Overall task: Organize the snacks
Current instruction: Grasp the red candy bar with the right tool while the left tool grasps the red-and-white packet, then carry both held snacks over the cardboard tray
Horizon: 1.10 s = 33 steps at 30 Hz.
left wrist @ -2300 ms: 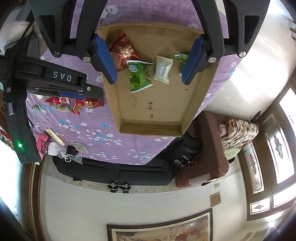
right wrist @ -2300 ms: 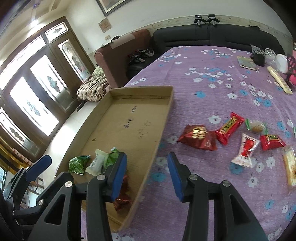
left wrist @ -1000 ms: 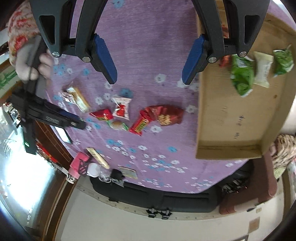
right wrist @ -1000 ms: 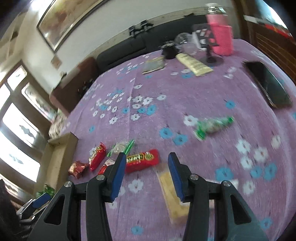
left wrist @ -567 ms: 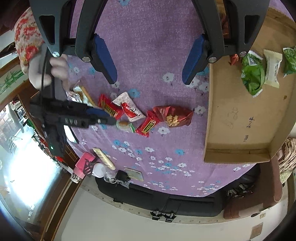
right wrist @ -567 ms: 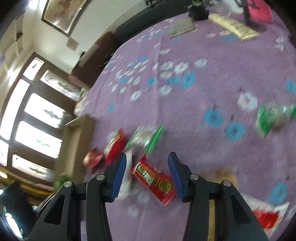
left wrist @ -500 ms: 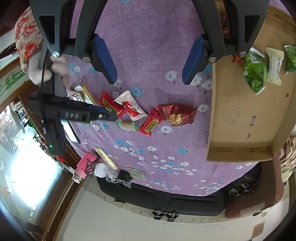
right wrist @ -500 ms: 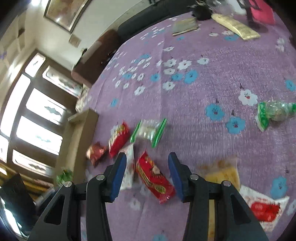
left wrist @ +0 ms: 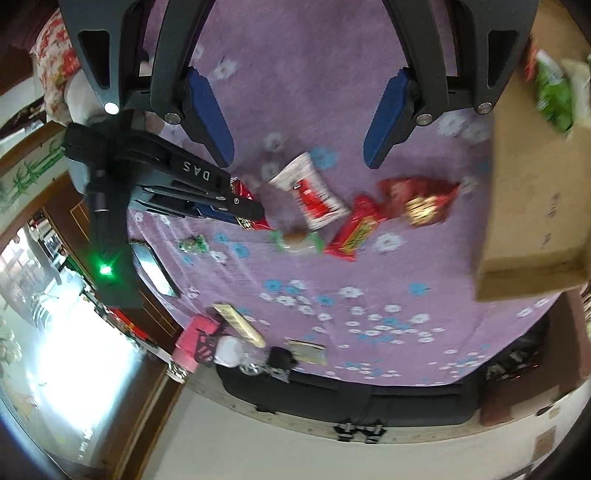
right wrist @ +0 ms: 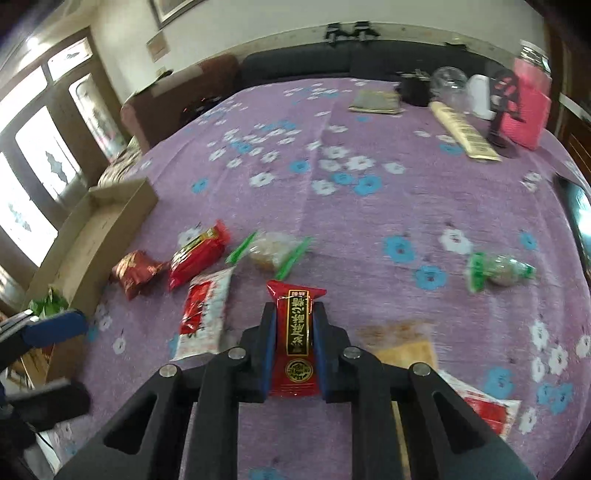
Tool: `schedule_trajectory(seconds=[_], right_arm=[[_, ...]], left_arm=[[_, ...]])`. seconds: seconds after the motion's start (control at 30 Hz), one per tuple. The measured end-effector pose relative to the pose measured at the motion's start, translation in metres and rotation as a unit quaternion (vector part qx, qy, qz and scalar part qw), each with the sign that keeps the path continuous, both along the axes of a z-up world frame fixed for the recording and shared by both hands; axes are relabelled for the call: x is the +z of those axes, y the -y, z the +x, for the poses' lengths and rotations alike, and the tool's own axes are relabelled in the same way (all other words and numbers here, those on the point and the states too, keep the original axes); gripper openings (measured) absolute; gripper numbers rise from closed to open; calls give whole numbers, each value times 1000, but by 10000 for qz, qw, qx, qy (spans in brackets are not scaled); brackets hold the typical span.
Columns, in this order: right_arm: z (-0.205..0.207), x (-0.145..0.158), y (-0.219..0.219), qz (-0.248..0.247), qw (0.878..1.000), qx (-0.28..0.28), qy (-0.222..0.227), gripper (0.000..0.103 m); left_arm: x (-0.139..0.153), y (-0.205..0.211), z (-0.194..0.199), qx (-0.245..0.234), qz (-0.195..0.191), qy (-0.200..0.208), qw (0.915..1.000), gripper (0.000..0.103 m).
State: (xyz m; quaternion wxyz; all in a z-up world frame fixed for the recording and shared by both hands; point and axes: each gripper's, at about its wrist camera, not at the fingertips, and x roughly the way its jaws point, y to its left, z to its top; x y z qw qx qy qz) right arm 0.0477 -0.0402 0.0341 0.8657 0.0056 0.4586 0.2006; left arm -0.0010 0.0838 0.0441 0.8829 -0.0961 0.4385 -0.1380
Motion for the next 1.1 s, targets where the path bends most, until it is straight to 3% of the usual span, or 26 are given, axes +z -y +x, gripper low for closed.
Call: schedule_trajectory(seconds=[0.13, 0.3, 0.4, 0.43, 0.47, 0.8, 1.1], right_arm=[[2, 3, 10, 128, 9998, -164, 16, 17], [6, 3, 17, 177, 9993, -334, -18, 17], [4, 7, 15, 78, 9993, -361, 97, 17], [2, 9, 14, 28, 9992, -377, 160, 17], [1, 11, 14, -7, 9990, -392, 211, 17], [-11, 34, 15, -306, 9942, -662, 790, 17], [-23, 39, 3, -694, 9883, -690, 1173, 17]], left_arm=[[-19, 16, 30, -47, 42, -256, 9997, 76], [-37, 21, 56, 110, 233, -424, 9988, 69], [-41, 26, 58, 26, 447, -321, 9985, 43], [-41, 27, 57, 12, 551, -257, 9981, 30], [-42, 27, 56, -24, 535, -268, 9982, 25], [-27, 9, 36, 146, 179, -42, 9997, 23], [-2, -1, 8, 191, 127, 254, 9994, 23]])
